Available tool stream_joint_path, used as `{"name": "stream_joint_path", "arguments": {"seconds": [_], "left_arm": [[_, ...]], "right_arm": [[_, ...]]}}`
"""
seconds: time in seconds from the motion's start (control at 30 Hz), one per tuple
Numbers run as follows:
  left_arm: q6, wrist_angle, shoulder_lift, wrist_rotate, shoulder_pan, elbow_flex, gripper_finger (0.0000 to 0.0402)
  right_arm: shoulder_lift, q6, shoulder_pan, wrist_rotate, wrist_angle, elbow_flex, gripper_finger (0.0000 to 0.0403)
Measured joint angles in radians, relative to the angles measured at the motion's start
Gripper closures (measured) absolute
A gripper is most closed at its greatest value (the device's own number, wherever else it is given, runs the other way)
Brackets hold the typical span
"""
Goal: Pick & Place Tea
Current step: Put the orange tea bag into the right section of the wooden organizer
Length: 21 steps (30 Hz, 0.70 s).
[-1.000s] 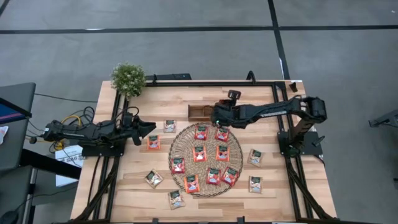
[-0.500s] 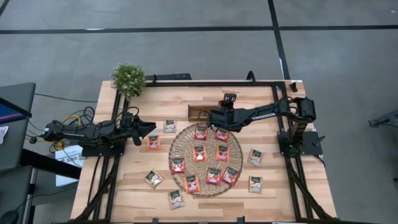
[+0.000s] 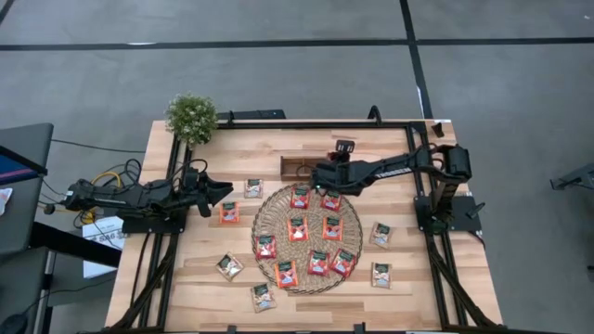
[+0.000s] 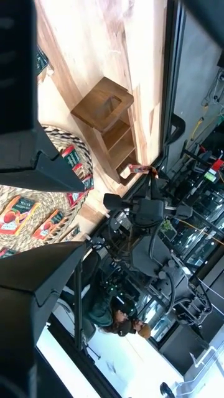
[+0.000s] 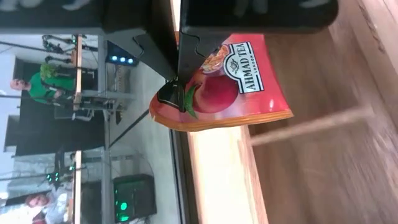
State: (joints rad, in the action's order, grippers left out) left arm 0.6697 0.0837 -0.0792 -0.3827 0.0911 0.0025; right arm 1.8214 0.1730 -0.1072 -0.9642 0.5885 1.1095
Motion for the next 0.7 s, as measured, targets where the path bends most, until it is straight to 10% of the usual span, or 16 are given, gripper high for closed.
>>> {"name": "stream_joint_path", "arguments": {"seconds": [0.7], "left_arm": [[0.0,-0.001,0.0,0.0,0.0,0.0,0.0271]], "right_arm": [[0.0,-0.025,-0.008,0.024,-0.007,0.0,0.0403]]}}
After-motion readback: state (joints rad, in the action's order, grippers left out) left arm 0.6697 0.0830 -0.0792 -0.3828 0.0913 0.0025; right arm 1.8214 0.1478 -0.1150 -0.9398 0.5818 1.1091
